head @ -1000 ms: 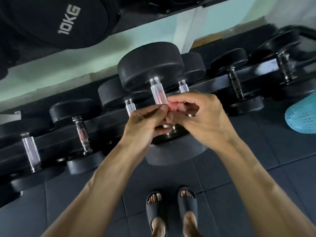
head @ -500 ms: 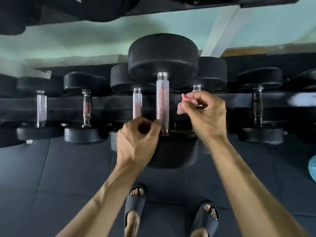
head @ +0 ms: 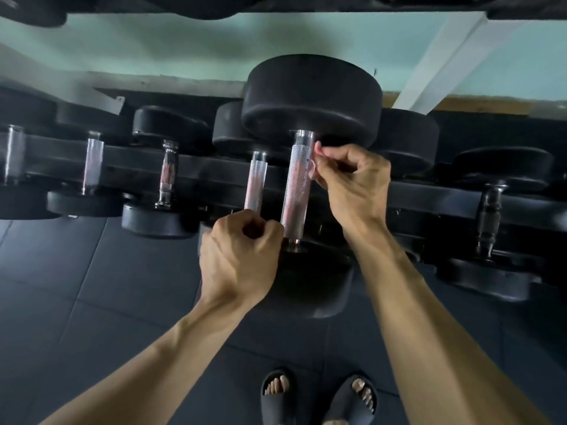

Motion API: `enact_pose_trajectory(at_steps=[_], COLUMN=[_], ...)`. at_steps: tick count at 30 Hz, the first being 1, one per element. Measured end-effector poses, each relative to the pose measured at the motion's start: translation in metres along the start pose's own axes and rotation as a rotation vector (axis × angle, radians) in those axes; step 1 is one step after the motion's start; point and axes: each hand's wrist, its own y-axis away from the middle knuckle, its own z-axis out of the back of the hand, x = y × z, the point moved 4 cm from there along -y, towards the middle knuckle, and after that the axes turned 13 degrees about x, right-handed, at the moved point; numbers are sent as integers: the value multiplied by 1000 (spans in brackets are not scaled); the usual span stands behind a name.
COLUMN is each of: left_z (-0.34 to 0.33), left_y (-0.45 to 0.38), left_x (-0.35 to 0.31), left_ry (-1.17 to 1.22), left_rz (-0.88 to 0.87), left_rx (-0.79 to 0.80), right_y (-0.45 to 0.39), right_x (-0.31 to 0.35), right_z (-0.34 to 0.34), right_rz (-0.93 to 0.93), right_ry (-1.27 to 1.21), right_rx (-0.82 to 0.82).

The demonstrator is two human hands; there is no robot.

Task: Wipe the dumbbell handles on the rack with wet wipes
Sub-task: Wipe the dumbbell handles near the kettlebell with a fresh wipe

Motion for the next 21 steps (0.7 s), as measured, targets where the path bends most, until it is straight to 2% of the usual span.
enact_pose_trajectory(at_steps=[5, 10, 14, 16, 19, 21], left_z=[0, 0, 1, 0, 0, 0], left_y=[0, 1, 1, 0, 1, 2], left_x=[1, 0, 0, 1, 3, 2], left_ry=[7, 6, 15, 23, 30, 42], left_rz=[8, -5, -14, -23, -53, -77], left_rx=[5, 14, 37, 46, 58, 69], right_y=[22, -9, 38, 54, 31, 14], right_x=[3, 11, 2, 1, 8, 11], right_z=[-1, -3, 0, 0, 0, -2], right_rz=[-62, -61, -139, -211, -194, -192], right_ry=[119, -38, 249, 253, 189, 47], right_rx=[111, -31, 122, 195, 91, 11])
